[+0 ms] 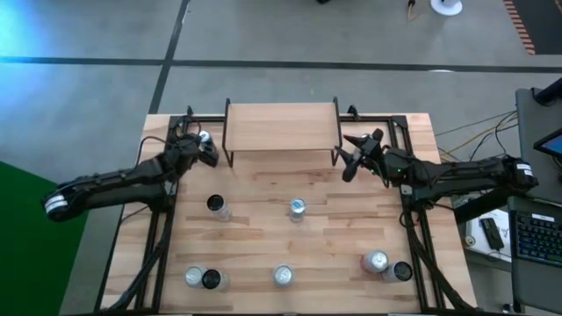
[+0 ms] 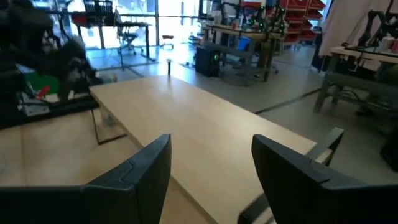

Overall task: Place canned beverage on shelf
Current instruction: Put the top left blue soda can on the shelf

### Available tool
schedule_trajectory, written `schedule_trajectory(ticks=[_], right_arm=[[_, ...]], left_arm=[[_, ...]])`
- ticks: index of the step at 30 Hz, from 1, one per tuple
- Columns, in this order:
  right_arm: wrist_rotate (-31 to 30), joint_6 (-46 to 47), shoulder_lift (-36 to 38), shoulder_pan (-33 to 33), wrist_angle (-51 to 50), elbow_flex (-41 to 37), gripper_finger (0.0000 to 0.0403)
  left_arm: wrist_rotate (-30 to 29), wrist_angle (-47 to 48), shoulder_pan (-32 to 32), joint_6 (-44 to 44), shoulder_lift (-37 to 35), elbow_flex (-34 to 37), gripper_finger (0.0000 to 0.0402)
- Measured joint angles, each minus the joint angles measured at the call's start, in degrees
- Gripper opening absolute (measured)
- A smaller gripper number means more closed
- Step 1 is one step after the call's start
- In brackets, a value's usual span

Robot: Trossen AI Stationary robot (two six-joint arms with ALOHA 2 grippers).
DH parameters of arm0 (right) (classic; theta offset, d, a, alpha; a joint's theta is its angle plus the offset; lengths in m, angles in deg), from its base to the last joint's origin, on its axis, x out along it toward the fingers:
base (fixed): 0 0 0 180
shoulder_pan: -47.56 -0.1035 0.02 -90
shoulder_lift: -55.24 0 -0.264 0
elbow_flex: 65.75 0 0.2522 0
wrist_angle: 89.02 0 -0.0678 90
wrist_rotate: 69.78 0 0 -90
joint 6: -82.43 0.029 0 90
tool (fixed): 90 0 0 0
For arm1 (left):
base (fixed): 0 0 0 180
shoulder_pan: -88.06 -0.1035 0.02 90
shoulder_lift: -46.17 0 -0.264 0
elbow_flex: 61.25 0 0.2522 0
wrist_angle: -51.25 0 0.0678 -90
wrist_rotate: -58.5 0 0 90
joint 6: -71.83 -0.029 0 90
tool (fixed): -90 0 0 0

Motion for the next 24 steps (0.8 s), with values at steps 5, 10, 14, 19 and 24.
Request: schedule_trajectory(ticks=[5,10,14,19,24], right_arm=[[-0.04,-0.02,2.41,0.00,-3.08,0.02,0.0215],[-0.06,-0.04,4.28,0.00,-3.18,0.02,0.0215],[0.07,-0.04,4.60,0.00,-3.70,0.02,0.0215],[0.13,-0.07,4.65,0.00,-4.58,0.13,0.0215],[2.95,-0.15,4.71,0.00,-4.47,0.17,0.0215]], left_arm=[[0.08,7.68,0.02,-1.27,-0.14,-8.25,0.0232],[0.10,17.88,-0.13,-5.88,2.34,-20.28,0.0232],[0.35,23.91,-0.18,-8.84,6.14,-30.52,0.0232],[3.56,26.24,-0.20,-11.64,12.23,-41.18,0.0232],[7.88,25.94,-0.19,-14.36,19.21,-49.65,0.0232]])
